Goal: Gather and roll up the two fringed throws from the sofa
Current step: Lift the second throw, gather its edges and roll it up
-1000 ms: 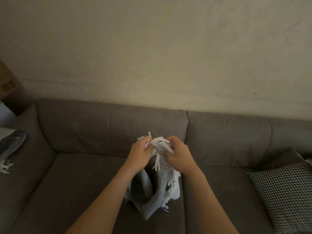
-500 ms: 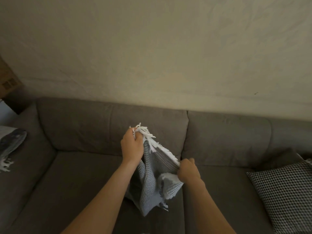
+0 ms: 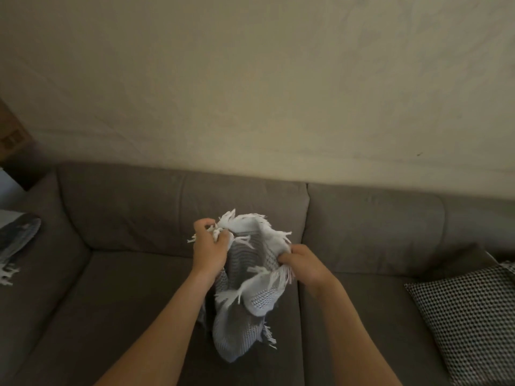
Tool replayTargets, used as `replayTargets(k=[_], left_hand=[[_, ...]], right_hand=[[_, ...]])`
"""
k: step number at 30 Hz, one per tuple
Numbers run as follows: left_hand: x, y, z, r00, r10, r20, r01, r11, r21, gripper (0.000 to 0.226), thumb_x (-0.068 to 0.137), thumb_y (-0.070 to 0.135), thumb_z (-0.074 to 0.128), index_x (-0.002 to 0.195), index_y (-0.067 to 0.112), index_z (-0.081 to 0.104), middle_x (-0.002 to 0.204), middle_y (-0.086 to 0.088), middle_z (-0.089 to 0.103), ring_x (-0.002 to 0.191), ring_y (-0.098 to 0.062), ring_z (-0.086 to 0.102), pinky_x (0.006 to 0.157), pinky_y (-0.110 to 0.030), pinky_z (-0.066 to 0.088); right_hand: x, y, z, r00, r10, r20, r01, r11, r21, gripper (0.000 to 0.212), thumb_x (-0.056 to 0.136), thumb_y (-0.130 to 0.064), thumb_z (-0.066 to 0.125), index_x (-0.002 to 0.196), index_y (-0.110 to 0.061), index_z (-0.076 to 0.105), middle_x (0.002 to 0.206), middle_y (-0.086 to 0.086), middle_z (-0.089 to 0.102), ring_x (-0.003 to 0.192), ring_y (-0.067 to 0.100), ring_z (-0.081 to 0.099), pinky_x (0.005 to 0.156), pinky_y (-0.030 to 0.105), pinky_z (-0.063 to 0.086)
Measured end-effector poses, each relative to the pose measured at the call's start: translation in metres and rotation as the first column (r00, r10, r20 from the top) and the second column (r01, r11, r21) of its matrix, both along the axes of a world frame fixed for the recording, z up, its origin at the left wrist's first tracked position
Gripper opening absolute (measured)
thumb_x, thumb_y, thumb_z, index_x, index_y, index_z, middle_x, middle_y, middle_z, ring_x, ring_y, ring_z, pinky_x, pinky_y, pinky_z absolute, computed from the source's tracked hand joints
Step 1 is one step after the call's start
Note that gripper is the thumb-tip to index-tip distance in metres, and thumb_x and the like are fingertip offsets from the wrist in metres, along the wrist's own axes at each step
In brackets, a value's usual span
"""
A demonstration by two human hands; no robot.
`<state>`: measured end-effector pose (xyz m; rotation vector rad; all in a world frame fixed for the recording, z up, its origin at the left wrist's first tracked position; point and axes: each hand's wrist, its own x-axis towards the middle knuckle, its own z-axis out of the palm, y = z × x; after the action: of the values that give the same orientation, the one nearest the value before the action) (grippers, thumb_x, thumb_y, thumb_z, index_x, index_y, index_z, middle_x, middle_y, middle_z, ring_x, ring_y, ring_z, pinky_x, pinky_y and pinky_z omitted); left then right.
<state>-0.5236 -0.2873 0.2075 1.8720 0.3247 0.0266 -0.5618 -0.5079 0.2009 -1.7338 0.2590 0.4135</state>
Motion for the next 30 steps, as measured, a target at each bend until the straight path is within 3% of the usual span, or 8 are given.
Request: replayTargets(k=[6, 9, 13, 17, 20, 22, 27, 30], left_hand=[[-0.016, -0.002, 0.013, 0.866, -0.484, -0.125, 0.468, 0.873, -0.134, 0.025, 0.108, 0.025, 0.054, 0.109, 0.024, 0.08, 0.119, 0.007, 0.075, 0.115, -0.008, 0.066, 0.1, -0.029, 0.05], [-0.026, -0.005, 0.015, 0.783, -0.617, -0.075, 0.599, 0.781, -0.176, 0.023, 0.1, 0.037, 0.071, 0.117, 0.024, 0.079, 0.116, 0.007, 0.079, 0.11, -0.007, 0.073, 0.092, -0.025, 0.058], [-0.022, -0.003, 0.007, 0.761, -0.649, -0.03, 0.638, 0.755, -0.15, 0.032, 0.091, 0.025, 0.084, 0.121, 0.018, 0.075, 0.117, 0.002, 0.08, 0.111, -0.015, 0.075, 0.098, -0.04, 0.06], [-0.017, 0.002, 0.008, 0.762, -0.648, 0.003, 0.641, 0.753, -0.15, 0.031, 0.095, 0.023, 0.08, 0.125, 0.022, 0.074, 0.12, 0.005, 0.079, 0.115, -0.013, 0.074, 0.099, -0.033, 0.058], [-0.011, 0.003, 0.015, 0.792, -0.611, 0.008, 0.611, 0.792, -0.002, 0.008, 0.097, 0.042, 0.074, 0.092, 0.036, 0.075, 0.098, 0.004, 0.076, 0.09, -0.001, 0.072, 0.081, -0.029, 0.054], [-0.002, 0.004, 0.022, 0.807, -0.591, 0.013, 0.581, 0.798, 0.161, 0.033, 0.097, 0.054, 0.07, 0.072, 0.033, 0.062, 0.081, 0.009, 0.06, 0.068, 0.003, 0.058, 0.069, -0.027, 0.045], [0.011, -0.018, 0.081, 0.841, -0.49, 0.229, 0.499, 0.866, 0.019, 0.031, 0.107, 0.043, 0.057, 0.099, 0.023, 0.079, 0.08, -0.001, 0.073, 0.073, -0.018, 0.067, 0.069, -0.035, 0.049], [0.017, -0.03, 0.124, 0.861, -0.338, 0.381, 0.399, 0.912, -0.093, 0.05, 0.11, 0.044, 0.054, 0.065, 0.024, 0.058, 0.059, 0.002, 0.04, 0.058, -0.018, 0.036, 0.06, -0.032, 0.03]], right_hand=[[0.001, 0.011, 0.031, 0.966, -0.229, 0.116, 0.187, 0.938, 0.292, 0.023, 0.097, -0.008, 0.055, 0.102, 0.004, 0.073, 0.095, 0.031, 0.072, 0.081, 0.033, 0.067, 0.075, 0.042, 0.053], [0.001, 0.018, 0.04, 0.949, -0.269, 0.164, 0.203, 0.921, 0.331, 0.023, 0.102, -0.007, 0.052, 0.107, -0.001, 0.074, 0.087, 0.02, 0.071, 0.076, 0.028, 0.065, 0.072, 0.039, 0.054], [0.0, 0.021, 0.047, 0.921, -0.331, 0.204, 0.246, 0.902, 0.354, 0.02, 0.102, -0.009, 0.052, 0.107, 0.0, 0.07, 0.079, 0.012, 0.063, 0.068, 0.022, 0.059, 0.065, 0.036, 0.052], [0.0, 0.023, 0.053, 0.871, -0.445, 0.208, 0.347, 0.858, 0.378, 0.02, 0.103, -0.007, 0.049, 0.103, -0.002, 0.069, 0.082, 0.012, 0.068, 0.071, 0.024, 0.063, 0.065, 0.036, 0.055], [0.005, 0.023, 0.051, 0.781, -0.572, 0.249, 0.464, 0.799, 0.382, 0.02, 0.099, -0.009, 0.052, 0.098, 0.009, 0.061, 0.081, 0.016, 0.061, 0.073, 0.027, 0.054, 0.067, 0.042, 0.048], [0.009, 0.025, 0.058, 0.705, -0.654, 0.274, 0.537, 0.745, 0.395, 0.025, 0.095, -0.01, 0.053, 0.091, 0.015, 0.052, 0.077, 0.014, 0.053, 0.072, 0.026, 0.045, 0.064, 0.043, 0.04], [0.015, 0.037, 0.114, 0.42, -0.775, 0.471, 0.656, 0.619, 0.433, 0.03, 0.102, -0.006, 0.05, 0.072, -0.007, 0.046, 0.062, 0.006, 0.039, 0.053, 0.013, 0.034, 0.048, 0.027, 0.033], [0.024, 0.043, 0.136, 0.324, -0.727, 0.606, 0.691, 0.619, 0.374, 0.009, 0.1, -0.006, 0.048, 0.093, -0.01, 0.051, 0.079, 0.003, 0.055, 0.063, 0.016, 0.049, 0.056, 0.04, 0.046]])
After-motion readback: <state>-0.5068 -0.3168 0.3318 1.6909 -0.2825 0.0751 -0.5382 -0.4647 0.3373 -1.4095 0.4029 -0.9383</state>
